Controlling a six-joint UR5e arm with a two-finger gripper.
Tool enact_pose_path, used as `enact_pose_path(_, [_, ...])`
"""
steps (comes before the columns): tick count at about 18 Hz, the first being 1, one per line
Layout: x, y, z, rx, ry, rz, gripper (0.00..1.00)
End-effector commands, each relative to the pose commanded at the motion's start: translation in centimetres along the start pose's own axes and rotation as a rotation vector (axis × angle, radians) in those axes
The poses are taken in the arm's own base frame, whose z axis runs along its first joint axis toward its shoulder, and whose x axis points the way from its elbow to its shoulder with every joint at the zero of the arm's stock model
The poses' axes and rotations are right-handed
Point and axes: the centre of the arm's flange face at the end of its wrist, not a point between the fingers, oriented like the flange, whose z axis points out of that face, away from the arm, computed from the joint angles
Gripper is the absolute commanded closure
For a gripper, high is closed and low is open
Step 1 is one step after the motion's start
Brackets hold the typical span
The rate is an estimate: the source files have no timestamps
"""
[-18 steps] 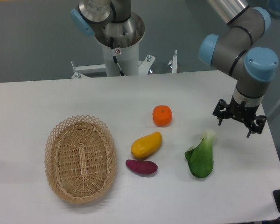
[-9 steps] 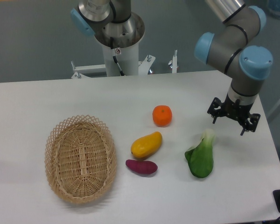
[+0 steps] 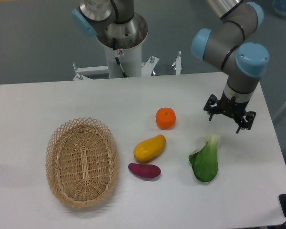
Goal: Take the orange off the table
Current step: 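Move the open gripper toward the orange on the table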
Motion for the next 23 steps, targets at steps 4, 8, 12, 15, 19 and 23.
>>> enact_pose_path(4, [0.4,0.0,0.4,-0.005,0.01,0.001,0.0])
enact_pose_path(8, [1.2,0.1,0.8,-0.007,0.024,0.003,0.0])
enact_pose_path(12, [2.5,0.3,0.6,-0.006,0.03,0.004,0.0])
enact_pose_path(15, [3.1,0.4,0.9,-0.009,0.041,0.006,0.0])
enact_pose_path(19, [3.9,0.3,1.2,-0.011,0.052,0.01,0.0])
enact_pose_path(23, [4.3,0.3,1.3,-0.011,0.055,0.01,0.0])
